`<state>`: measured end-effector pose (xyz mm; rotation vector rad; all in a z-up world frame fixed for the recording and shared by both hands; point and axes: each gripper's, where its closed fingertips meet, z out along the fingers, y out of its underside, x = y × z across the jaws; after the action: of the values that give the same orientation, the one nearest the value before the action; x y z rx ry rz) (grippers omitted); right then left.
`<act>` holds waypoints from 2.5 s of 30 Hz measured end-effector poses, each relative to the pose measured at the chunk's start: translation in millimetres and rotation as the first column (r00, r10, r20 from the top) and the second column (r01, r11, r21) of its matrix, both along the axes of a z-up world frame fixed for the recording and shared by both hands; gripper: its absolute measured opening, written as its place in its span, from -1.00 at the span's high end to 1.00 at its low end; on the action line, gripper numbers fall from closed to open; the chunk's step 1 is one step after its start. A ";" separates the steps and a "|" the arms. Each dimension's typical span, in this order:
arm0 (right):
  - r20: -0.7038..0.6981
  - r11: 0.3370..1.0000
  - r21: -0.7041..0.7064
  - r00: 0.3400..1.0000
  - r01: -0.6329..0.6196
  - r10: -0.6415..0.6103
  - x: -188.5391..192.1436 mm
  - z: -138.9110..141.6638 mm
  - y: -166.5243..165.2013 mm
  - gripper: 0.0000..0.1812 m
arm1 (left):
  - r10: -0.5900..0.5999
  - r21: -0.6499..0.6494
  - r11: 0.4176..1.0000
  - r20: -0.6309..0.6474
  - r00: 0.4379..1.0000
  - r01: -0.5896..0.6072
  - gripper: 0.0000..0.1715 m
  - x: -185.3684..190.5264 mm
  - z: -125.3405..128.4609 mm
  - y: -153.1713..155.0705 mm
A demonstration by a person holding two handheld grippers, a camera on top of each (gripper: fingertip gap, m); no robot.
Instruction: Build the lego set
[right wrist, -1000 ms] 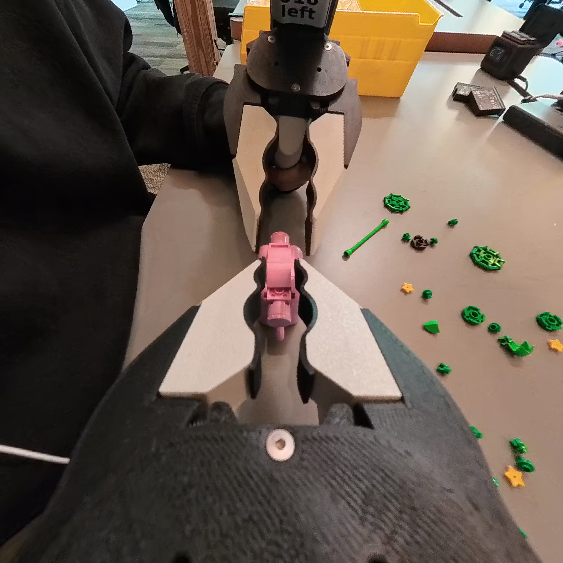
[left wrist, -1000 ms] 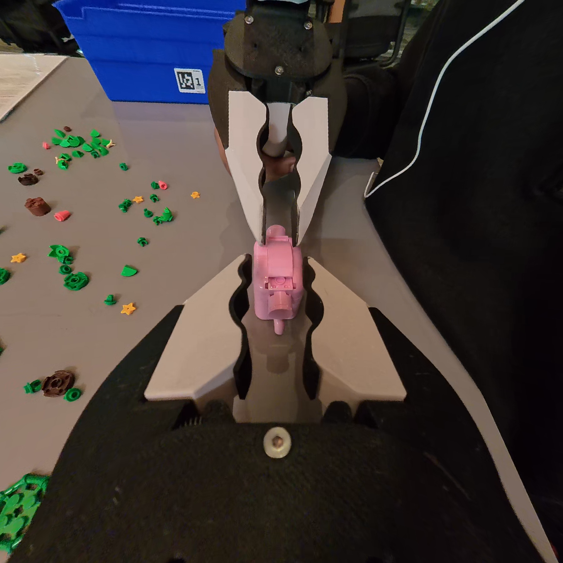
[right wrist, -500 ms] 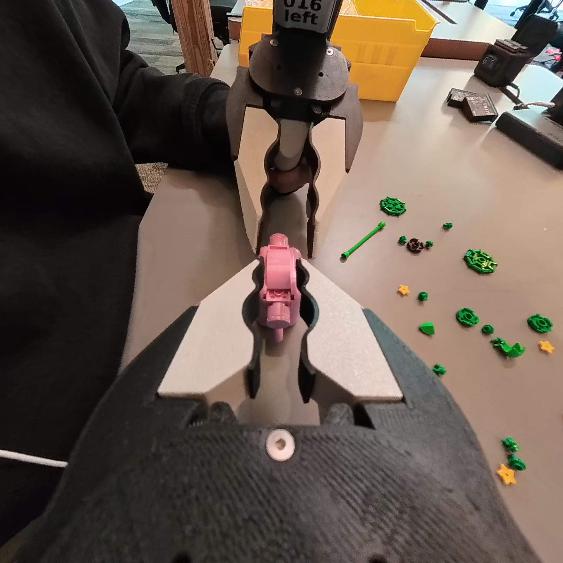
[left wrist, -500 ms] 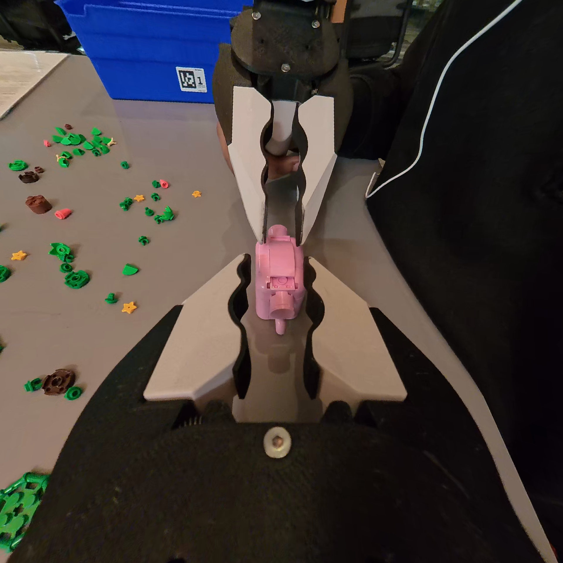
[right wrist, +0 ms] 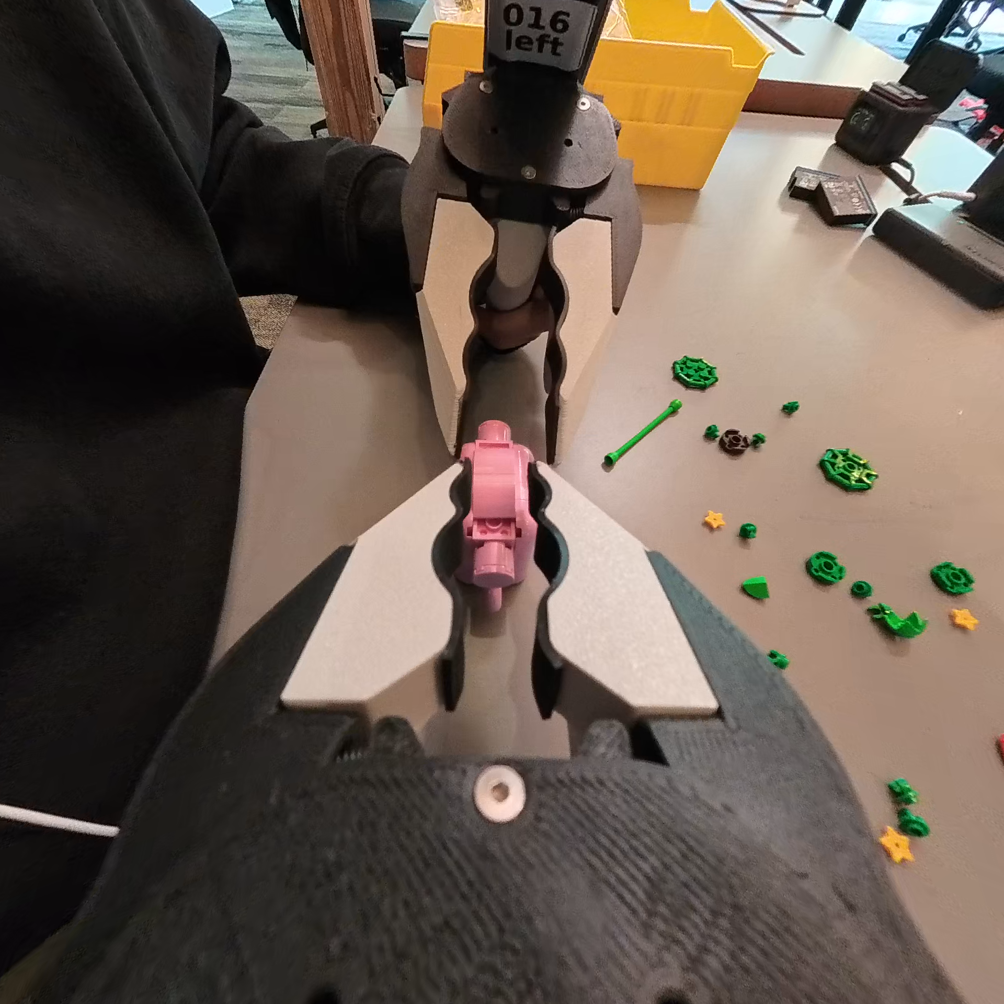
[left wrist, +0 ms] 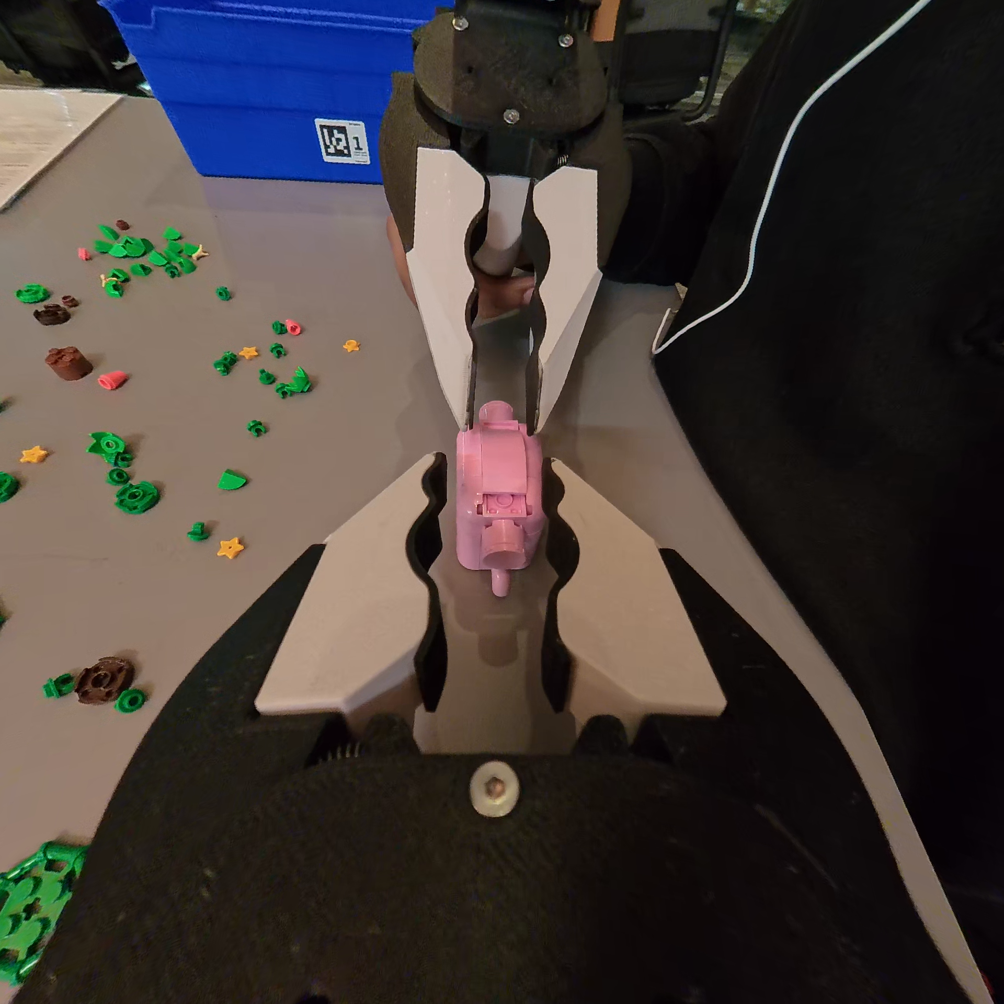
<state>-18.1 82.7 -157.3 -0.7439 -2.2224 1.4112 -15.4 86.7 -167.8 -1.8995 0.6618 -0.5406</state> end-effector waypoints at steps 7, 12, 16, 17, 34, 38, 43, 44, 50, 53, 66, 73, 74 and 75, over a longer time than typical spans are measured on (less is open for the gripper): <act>-0.004 1.000 -0.011 1.000 -0.012 0.012 2.1 3.3 -1.7 0.79 | 0.000 0.001 1.000 -0.003 1.000 0.000 0.63 0.1 -0.1 0.0; 0.006 1.000 -0.004 1.000 -0.020 0.020 3.2 0.4 -3.0 0.72 | -0.005 0.012 1.000 -0.003 1.000 0.005 0.69 0.6 1.9 -1.1; 0.027 1.000 -0.008 0.999 -0.021 0.021 2.9 -2.5 -1.0 0.79 | -0.007 0.015 1.000 -0.003 1.000 0.007 0.73 1.3 2.9 -1.8; 0.027 1.000 -0.013 0.999 -0.022 0.022 3.0 -2.0 -0.9 0.81 | -0.008 0.015 1.000 -0.003 1.000 0.008 0.73 1.6 3.0 -2.0; 0.034 0.999 -0.037 0.999 -0.021 0.022 2.0 -0.9 2.5 0.85 | -0.012 0.021 1.000 0.008 1.000 0.011 0.75 2.5 6.6 -4.1; 0.008 0.999 -0.039 1.000 -0.008 0.008 0.5 4.0 5.5 0.86 | -0.009 0.040 0.999 0.007 1.000 0.008 0.81 2.0 10.3 -4.8; 0.017 0.999 -0.044 1.000 -0.020 0.021 1.4 2.5 2.2 0.94 | -0.009 0.039 0.999 0.008 1.000 0.009 0.93 3.0 11.0 -4.9; 0.021 0.999 -0.045 1.000 -0.022 0.023 1.4 1.7 1.0 0.96 | -0.008 0.034 0.999 0.006 1.000 0.008 0.93 3.3 10.0 -4.6; 0.038 1.000 -0.017 0.999 -0.018 0.019 0.6 -5.8 0.7 0.97 | -0.009 0.008 1.000 -0.014 1.000 0.009 1.00 4.8 3.8 -4.7; 0.046 0.999 -0.024 0.999 -0.022 0.023 1.0 -6.0 0.4 0.99 | -0.011 0.003 1.000 -0.012 1.000 0.011 1.00 5.0 3.3 -5.1; 0.114 0.995 -0.099 0.993 -0.019 0.031 1.6 -6.5 -1.1 1.00 | -0.002 -0.074 0.997 0.052 0.999 0.006 1.00 7.0 2.4 -6.2; 0.225 0.983 -0.180 0.974 0.025 0.017 0.6 -6.8 -1.2 1.00 | 0.019 -0.118 0.993 0.049 0.999 -0.013 1.00 7.0 0.9 -5.7; 0.229 0.983 -0.179 0.973 0.028 0.014 0.6 -6.9 -1.1 1.00 | 0.021 -0.122 0.992 0.050 0.999 -0.015 1.00 7.0 0.6 -5.3; 0.235 0.983 -0.180 0.972 0.032 0.012 0.5 -7.0 -1.2 1.00 | 0.023 -0.130 0.991 0.055 0.998 -0.016 1.00 6.8 0.3 -5.1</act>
<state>-17.6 81.5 -164.4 -1.0317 -2.2771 1.6122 -8.5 81.5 -167.5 -2.0021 0.5833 -0.6352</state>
